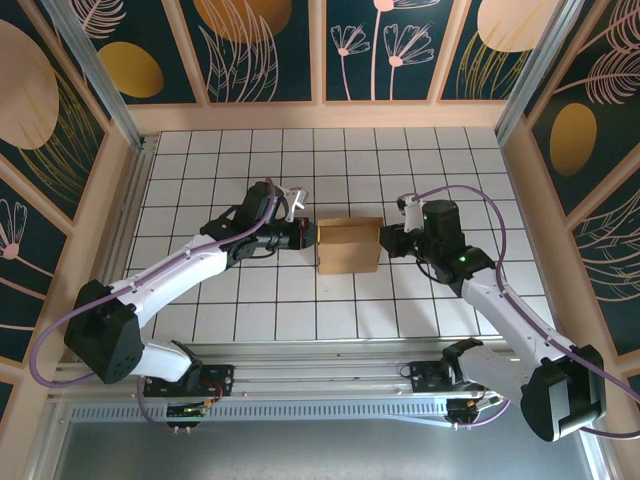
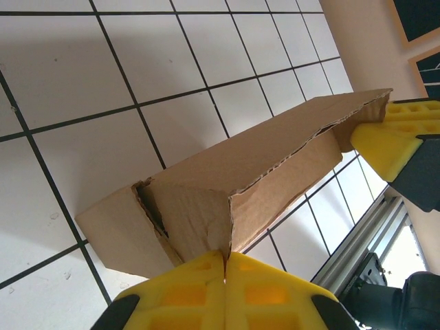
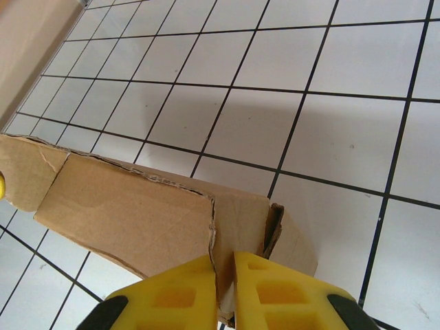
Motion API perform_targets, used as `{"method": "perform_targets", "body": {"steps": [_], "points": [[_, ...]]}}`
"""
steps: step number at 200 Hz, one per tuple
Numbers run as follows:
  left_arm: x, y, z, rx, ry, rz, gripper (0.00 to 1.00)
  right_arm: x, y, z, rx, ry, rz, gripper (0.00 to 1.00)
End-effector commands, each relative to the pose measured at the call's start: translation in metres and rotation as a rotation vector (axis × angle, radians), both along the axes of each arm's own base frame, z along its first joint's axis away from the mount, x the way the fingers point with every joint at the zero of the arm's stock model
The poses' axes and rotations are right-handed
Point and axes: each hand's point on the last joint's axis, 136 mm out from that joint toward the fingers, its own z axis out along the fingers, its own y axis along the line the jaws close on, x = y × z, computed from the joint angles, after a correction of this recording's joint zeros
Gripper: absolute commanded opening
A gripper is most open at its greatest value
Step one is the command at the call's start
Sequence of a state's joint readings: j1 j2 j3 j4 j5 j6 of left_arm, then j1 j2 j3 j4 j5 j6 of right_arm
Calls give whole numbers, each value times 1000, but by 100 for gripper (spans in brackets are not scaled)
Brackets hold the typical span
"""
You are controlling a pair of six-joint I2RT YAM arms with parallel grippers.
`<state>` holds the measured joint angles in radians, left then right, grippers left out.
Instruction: Fold the paper box
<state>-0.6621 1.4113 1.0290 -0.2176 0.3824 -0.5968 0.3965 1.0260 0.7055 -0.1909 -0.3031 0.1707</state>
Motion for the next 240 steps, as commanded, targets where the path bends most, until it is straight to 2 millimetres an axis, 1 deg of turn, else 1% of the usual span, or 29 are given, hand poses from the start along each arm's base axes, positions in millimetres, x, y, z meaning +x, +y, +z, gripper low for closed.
{"method": "perform_targets", "body": {"steps": [1,19,31,52,61,63,68,108,141,160,170,178,191,199,209,218,240], "points": [[-9,-3,-2,-21,18,-22,6,-12,2,-11,-21,42,25,14],[-10,-3,1,-35,15,-23,6,-12,2,-10,-22,39,26,14],[-10,0,-1,-15,14,-12,6,-13,2,-10,-23,40,26,14],[-9,15,-12,57,5,34,6,-13,1,-12,-26,41,26,14],[-6,19,-12,74,-14,53,7,-14,1,-12,-26,41,26,14],[-8,22,-20,88,-2,56,7,-13,1,-12,-26,41,26,14],[-9,24,-26,100,5,59,7,-14,2,-12,-26,42,27,14],[-13,23,-45,103,53,56,7,-14,1,-11,-32,44,23,14],[-14,30,-49,131,44,78,7,-16,0,-10,-28,44,20,15],[-15,30,-49,127,47,73,9,-17,1,-10,-14,42,18,19],[-15,29,-46,118,45,70,12,-17,1,-9,-8,37,16,21],[-15,28,-44,108,42,67,17,-18,1,-7,-2,35,13,24],[-15,26,-40,96,38,65,29,-17,1,-2,7,24,8,28],[-15,26,-36,88,32,62,33,-18,1,1,15,17,11,30],[-15,24,-31,78,24,58,35,-18,1,6,25,7,9,33],[-16,24,-29,73,22,55,36,-18,2,11,39,-1,6,38],[-23,18,-16,24,20,16,36,-21,6,31,87,-47,25,49]]}}
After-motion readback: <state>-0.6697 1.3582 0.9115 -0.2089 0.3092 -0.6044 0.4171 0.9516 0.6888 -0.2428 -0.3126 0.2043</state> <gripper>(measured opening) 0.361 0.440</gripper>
